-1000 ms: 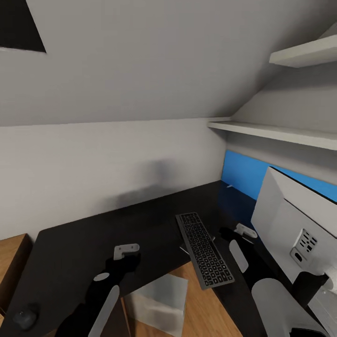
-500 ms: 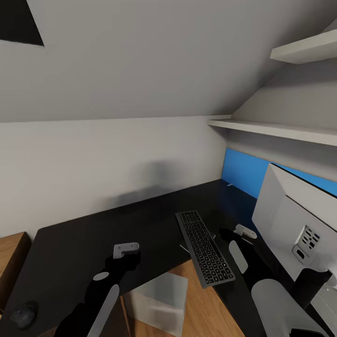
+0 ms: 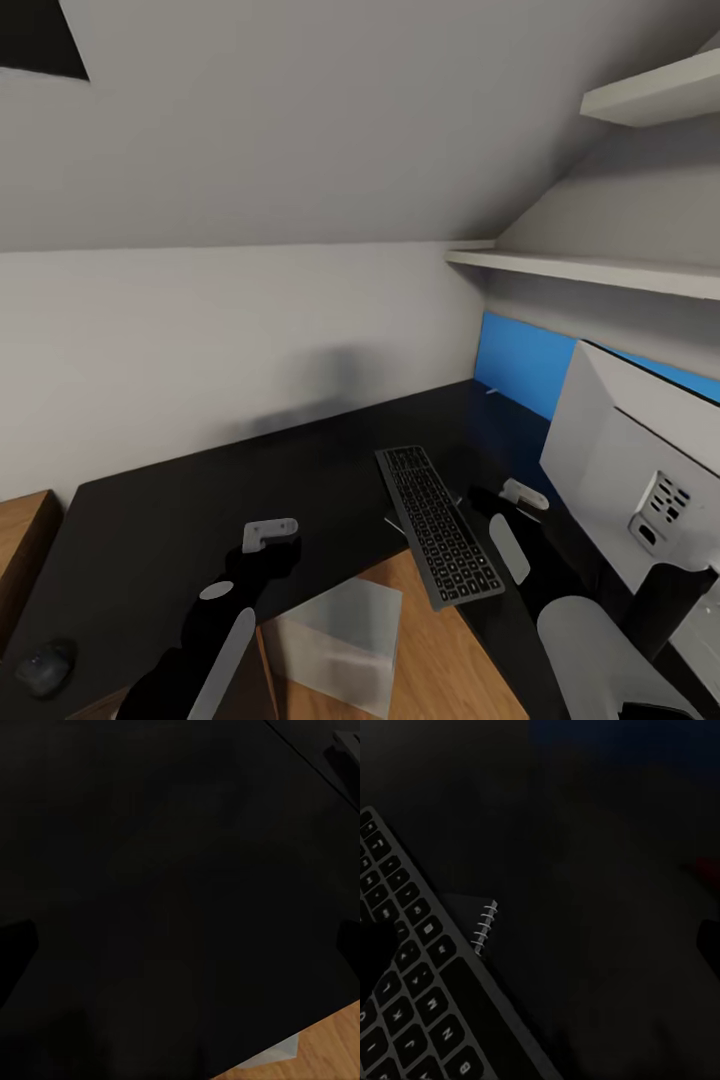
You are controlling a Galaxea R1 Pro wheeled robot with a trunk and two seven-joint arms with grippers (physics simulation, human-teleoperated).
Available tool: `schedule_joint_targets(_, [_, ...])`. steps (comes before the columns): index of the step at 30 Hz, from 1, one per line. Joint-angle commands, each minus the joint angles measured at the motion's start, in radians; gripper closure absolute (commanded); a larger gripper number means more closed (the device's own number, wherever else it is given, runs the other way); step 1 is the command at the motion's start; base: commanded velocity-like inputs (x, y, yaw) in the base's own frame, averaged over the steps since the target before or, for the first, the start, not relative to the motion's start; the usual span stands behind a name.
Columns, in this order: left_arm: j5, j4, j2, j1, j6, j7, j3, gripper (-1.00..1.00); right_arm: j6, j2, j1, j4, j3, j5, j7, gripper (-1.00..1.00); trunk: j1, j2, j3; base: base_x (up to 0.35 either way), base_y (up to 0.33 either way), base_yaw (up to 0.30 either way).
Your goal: In the bedroom, organize the workspace by keeping the computer under the desk, ensuring the monitor is on the desk, placing the keyboard on the desk next to the monitor, placing the mouse on the desk next to the keyboard, moving the folder from the swivel chair onto the desk next to the mouse, stacking the notebook on top of the folder with the pen on top of the notebook, and positioning the swivel chair next to the desk.
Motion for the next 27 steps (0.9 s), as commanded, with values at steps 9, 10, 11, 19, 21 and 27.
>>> schedule_joint_targets(9, [0.010, -0.001, 0.000, -0.001, 0.002, 0.009, -0.001, -1.00, 0.004, -0.001, 0.000, -0.002, -0.002, -0.008, -0.004, -1.00, 0.035, -0.064, -0.029, 0.000, 0.000, 0.000])
schedule_joint_targets(10, [0.010, -0.001, 0.000, -0.001, 0.002, 0.010, -0.001, -1.00, 0.004, -0.001, 0.000, -0.002, -0.002, -0.008, -0.003, -1.00, 0.038, -0.071, -0.033, 0.000, 0.000, 0.000])
schedule_joint_targets(11, [0.010, -0.001, 0.000, -0.001, 0.002, 0.010, -0.001, -1.00, 0.005, -0.002, 0.000, -0.002, -0.002, -0.008, -0.003, -1.00, 0.042, -0.078, -0.036, 0.000, 0.000, 0.000])
schedule_joint_targets(19, [0.010, -0.001, 0.000, -0.001, 0.002, 0.010, -0.001, -1.00, 0.005, -0.001, 0.000, 0.002, -0.002, -0.008, -0.001, -1.00, 0.073, -0.134, -0.061, 0.000, 0.000, 0.000])
schedule_joint_targets(21, [0.010, -0.001, 0.000, -0.001, 0.002, 0.011, -0.001, -1.00, 0.005, -0.002, 0.000, 0.010, -0.002, -0.008, 0.000, -1.00, 0.081, -0.148, -0.067, 0.000, 0.000, 0.000])
schedule_joint_targets(27, [0.011, -0.001, 0.000, -0.001, 0.002, 0.011, -0.001, -1.00, 0.004, -0.003, 0.000, 0.027, -0.001, -0.009, 0.003, -1.00, 0.104, -0.190, -0.086, 0.000, 0.000, 0.000])
